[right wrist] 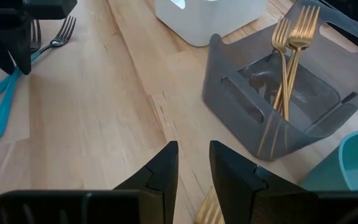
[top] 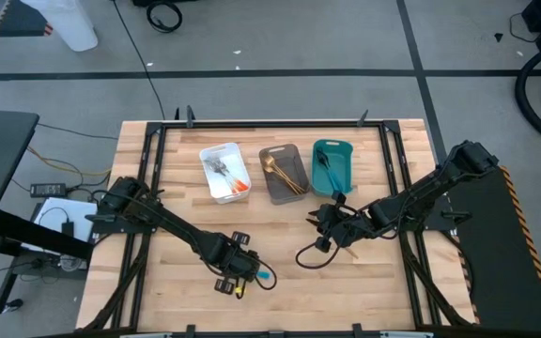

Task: Sort silverware by color (type)
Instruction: Put the blue fork into the green bin

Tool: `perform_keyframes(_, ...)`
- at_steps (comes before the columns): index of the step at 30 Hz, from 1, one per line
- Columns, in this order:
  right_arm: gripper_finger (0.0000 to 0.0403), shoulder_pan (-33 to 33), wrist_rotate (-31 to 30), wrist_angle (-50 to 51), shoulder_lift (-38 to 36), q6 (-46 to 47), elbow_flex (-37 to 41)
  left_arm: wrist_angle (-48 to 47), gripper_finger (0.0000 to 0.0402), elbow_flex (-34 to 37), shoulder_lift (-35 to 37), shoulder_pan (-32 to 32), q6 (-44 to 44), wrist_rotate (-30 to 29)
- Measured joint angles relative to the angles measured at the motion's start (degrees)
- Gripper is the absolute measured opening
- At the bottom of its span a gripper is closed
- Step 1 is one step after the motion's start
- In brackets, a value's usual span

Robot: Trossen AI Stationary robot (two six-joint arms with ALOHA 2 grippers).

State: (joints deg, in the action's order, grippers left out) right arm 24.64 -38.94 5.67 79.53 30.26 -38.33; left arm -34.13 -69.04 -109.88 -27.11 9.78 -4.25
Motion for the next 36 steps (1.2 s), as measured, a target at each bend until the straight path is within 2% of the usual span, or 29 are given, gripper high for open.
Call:
perform_keyframes(7,0.0103,0.0,0.0,0.0,0.0,0.0,0.0,0.0,0.0038,0.0,0.0,0.0,-1.9,0.0)
perform_keyframes(11,0.0103,0.0,0.0,0.0,0.0,0.0,0.0,0.0,0.0020,0.0,0.0,0.0,-4.0,0.0)
perform_keyframes(23,0.0103,0.0,0.0,0.0,0.0,-0.4,0.0,-0.8,0.0017,0.1,0.6,-0.1,-8.2,-0.6)
perform_keyframes(36,0.0103,0.0,0.0,0.0,0.0,-0.4,0.0,-1.9,0.0013,0.1,6.2,-0.1,-8.2,-4.4)
